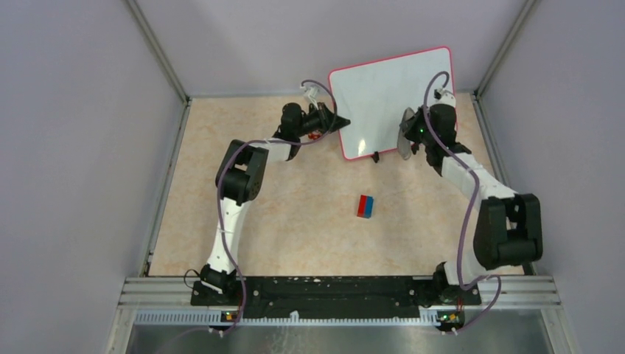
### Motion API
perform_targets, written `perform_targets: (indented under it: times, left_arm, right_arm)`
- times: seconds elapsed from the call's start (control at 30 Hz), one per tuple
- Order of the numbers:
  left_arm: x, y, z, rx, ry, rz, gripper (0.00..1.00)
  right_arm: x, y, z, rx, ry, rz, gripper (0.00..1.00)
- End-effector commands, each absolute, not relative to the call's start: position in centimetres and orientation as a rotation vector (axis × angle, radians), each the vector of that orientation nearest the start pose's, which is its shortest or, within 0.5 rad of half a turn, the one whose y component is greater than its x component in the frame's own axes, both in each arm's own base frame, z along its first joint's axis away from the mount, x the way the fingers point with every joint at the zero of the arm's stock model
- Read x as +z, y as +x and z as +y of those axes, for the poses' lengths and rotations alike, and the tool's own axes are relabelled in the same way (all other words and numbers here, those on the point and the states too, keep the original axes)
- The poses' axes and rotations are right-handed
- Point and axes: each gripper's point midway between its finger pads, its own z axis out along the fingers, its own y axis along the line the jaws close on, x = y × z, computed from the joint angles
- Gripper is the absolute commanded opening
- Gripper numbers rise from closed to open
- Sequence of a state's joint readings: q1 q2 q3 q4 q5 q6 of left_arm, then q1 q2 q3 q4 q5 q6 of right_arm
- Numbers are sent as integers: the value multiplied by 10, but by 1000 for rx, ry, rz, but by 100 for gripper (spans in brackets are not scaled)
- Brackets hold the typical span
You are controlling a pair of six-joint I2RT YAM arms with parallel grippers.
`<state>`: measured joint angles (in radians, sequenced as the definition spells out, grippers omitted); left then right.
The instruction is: Erase the whiteboard
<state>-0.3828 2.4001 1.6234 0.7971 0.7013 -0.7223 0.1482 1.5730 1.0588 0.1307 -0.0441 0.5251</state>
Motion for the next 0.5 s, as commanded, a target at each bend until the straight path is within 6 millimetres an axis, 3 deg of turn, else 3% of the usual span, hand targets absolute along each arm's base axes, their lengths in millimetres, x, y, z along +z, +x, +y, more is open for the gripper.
perform_targets:
  times: [0.0,0.2,0.27,0.33,0.47]
  left_arm:
    - [100,539,-327,-1220,298,1809,0]
    - [106,538,-323,-1239,280,1817,14]
    - [108,538,-322,-1246,272,1819,27]
    - [111,538,-321,-1242,273,1814,31]
    - [117,534,-318,-1221,272,1795,49]
  right_arm:
    - [158,413,80,360,368,2069,0]
    - [106,335,69,300,400,2292,0]
    - [99,313,70,306,383,2348,0]
    - [97,297,71,302,362,2370,0]
    - [89,275,71,302,333,2434,0]
